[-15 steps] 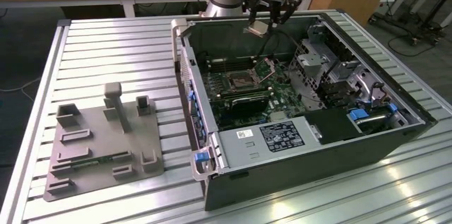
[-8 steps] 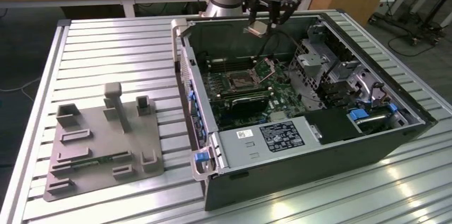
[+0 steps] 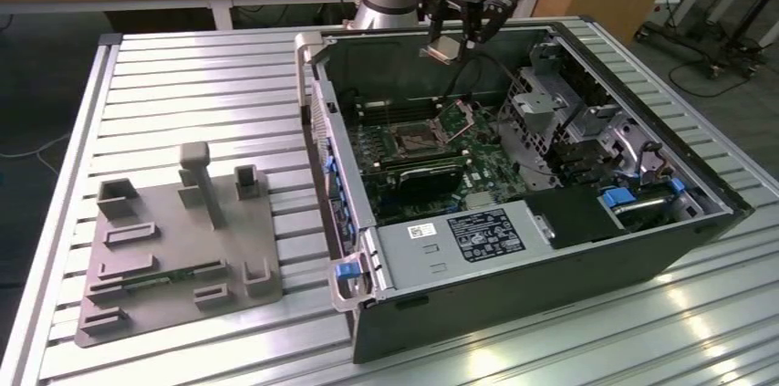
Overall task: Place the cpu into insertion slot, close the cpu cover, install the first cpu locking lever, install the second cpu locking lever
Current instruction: 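Place the cpu into insertion slot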
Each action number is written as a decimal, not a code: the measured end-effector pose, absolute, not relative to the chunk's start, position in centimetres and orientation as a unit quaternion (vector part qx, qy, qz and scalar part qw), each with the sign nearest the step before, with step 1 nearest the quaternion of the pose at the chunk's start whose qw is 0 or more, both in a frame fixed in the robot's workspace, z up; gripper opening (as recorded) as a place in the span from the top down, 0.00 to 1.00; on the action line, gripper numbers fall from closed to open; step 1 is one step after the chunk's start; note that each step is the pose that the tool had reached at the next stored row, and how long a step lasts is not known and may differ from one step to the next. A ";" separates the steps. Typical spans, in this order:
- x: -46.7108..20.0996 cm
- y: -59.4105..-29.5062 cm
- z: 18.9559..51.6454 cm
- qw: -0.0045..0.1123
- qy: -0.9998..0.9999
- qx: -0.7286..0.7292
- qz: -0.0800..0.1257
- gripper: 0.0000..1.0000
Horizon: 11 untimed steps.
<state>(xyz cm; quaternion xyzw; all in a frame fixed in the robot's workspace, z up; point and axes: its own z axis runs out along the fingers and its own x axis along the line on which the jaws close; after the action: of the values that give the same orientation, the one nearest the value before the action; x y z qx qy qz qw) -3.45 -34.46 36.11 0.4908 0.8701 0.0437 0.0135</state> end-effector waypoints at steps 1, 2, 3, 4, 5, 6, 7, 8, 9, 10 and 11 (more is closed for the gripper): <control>-3.5 -34.5 36.1 0.014 0.870 0.491 0.044 0.46; -3.5 -34.5 36.1 0.014 0.870 0.491 0.044 0.46; -3.5 -34.5 36.1 0.014 0.870 0.491 0.044 0.46; -3.5 -34.5 36.1 0.014 0.870 0.491 0.044 0.46; -3.5 -34.5 36.1 0.014 0.870 0.491 0.044 0.46; -3.5 -34.5 36.1 0.014 0.870 0.491 0.044 0.46; -3.5 -34.5 36.1 0.014 0.870 0.491 0.044 0.46; -3.5 -34.5 36.1 0.014 0.870 0.491 0.044 0.46; -3.5 -34.5 36.1 0.014 0.870 0.491 0.044 0.46; -3.5 -34.5 36.1 0.014 0.870 0.491 0.044 0.46; -3.5 -34.5 36.1 0.014 0.869 0.492 0.044 0.46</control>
<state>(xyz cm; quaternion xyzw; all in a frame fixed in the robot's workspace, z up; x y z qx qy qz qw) -3.45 -34.46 36.11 0.4919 0.8695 0.0437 0.0136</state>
